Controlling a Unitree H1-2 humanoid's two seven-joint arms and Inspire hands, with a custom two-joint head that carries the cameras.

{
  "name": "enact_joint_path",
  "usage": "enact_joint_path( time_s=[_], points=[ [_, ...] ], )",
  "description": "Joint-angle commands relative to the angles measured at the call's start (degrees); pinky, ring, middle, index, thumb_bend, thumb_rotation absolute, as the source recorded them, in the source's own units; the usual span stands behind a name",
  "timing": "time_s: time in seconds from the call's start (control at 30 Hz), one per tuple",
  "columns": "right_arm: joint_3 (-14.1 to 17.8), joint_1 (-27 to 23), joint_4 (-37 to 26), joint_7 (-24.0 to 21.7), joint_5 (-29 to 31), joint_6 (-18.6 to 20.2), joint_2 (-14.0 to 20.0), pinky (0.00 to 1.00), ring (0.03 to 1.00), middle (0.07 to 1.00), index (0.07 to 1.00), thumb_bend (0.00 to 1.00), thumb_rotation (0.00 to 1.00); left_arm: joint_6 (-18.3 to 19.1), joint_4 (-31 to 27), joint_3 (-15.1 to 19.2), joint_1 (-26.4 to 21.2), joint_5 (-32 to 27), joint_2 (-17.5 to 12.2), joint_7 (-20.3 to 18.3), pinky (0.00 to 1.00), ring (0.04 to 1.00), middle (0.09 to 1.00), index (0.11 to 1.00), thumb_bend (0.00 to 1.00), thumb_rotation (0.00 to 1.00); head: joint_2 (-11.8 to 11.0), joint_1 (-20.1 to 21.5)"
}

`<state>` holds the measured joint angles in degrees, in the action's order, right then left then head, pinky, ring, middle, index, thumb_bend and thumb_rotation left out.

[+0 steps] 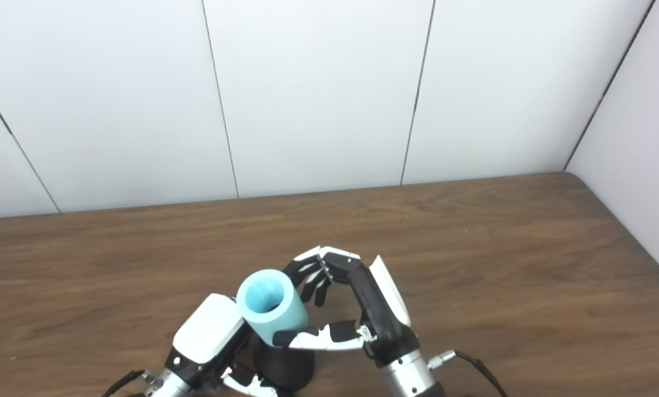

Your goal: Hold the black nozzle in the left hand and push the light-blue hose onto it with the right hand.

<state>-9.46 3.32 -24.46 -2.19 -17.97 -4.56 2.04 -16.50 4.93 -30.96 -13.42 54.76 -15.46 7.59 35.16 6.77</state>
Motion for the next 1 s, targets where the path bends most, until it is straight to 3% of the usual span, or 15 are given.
enact_joint_path(
  time_s=[0.0,0.77,0.9,0.97],
  points=[
    [0.6,-0.7,-0.2,0.3,0.9,-0.1,-0.5,0.25,0.374,0.471,0.548,0.51,0.00,-0.9,2.2,-2.0,2.9,0.4,0.4,-0.9,0.13,0.166,0.471,0.480,0.52,0.00,0.1,0.1],
    [1.0,-0.8,0.0,0.0,2.1,-0.8,-0.1,0.28,0.403,0.479,0.530,0.51,0.00,-1.0,2.6,-2.0,2.8,0.5,0.3,-0.6,0.13,0.167,0.471,0.480,0.52,0.00,-0.1,0.2],
    [0.5,-0.9,-0.2,-2.0,3.5,1.2,0.9,0.31,0.427,0.478,0.505,0.52,0.00,-0.9,2.6,-1.9,2.8,0.1,0.3,-1.0,0.13,0.166,0.471,0.480,0.52,0.00,-0.1,0.3],
    [0.2,-1.1,-0.4,-3.4,4.0,2.8,1.6,0.32,0.366,0.451,0.499,0.53,0.01,-0.9,2.7,-1.9,2.8,0.1,0.3,-0.8,0.14,0.176,0.471,0.480,0.52,0.00,-0.1,0.3]
  ],
)
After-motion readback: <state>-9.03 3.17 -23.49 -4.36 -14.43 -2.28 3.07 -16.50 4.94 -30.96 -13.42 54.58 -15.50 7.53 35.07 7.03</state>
